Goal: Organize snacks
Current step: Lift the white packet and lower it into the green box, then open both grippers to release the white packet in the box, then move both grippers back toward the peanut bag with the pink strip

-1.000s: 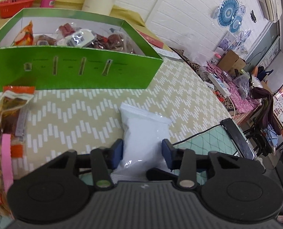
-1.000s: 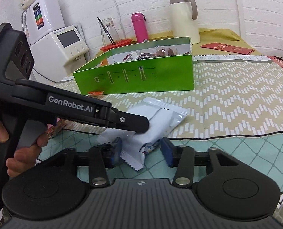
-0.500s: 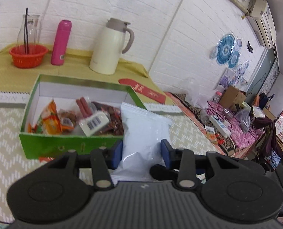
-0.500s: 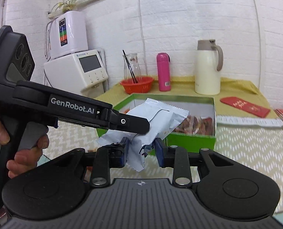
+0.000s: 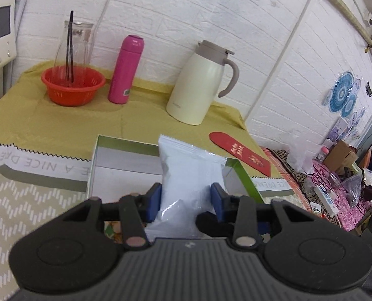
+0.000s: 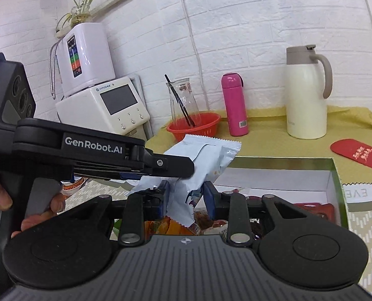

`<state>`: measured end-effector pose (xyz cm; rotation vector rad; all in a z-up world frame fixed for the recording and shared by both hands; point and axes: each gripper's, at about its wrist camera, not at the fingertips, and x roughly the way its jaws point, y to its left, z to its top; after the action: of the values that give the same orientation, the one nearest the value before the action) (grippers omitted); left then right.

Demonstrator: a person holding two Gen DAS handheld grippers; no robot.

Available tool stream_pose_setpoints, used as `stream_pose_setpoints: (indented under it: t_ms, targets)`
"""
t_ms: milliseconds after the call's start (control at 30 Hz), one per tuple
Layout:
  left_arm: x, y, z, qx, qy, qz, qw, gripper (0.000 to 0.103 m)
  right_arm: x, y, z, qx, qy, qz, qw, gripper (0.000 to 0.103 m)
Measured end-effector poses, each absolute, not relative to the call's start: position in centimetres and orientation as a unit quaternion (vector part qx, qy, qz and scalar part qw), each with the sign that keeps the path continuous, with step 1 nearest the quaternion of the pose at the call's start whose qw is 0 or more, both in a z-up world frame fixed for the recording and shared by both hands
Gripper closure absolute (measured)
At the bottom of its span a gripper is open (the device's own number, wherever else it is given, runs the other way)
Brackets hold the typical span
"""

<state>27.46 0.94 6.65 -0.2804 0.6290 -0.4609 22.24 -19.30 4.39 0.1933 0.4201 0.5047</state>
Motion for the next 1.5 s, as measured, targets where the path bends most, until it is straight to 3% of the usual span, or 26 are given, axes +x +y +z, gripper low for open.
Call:
stream_pose_setpoints:
  t_ms: [367,467,533,600,667,700,1500]
  targets:
    - [33.4,2.2,3.5,-0.144,0.343,-0.197,0.907,0.064,27.9,-18.0,1.4,0.115,0.253,0.245,0.929,0.049]
    - [33.7,2.5,3.1,-0.145,0.342,-0.194,0.908,0.063,28.2,-17.8,1.0,0.108,0.25,0.249,0.93,0.044]
    - [33.2,2.7,3.4,-0.142,0.33,-0.191,0.913,0.033,27.9,-17.9,1.1,0.092,0.239,0.25,0.934,0.029]
    - [32.2,2.9,4.0,-0.134,0.305,-0.182,0.925,0.031,27.4,-18.2,1.2,0.075,0.232,0.251,0.937,0.001]
    - [31.4,3.0,4.5,-0.126,0.287,-0.171,0.934,0.021,26.7,-18.4,1.3,0.059,0.225,0.246,0.941,0.0]
    - [31.0,3.1,4.7,-0.122,0.28,-0.158,0.939,0.007,26.4,-18.6,1.4,0.052,0.224,0.243,0.942,0.0]
    - [16.2,3.4,8.0,-0.069,0.224,-0.135,0.963,0.007,15.2,-20.6,4.7,0.058,0.216,0.225,0.948,0.0]
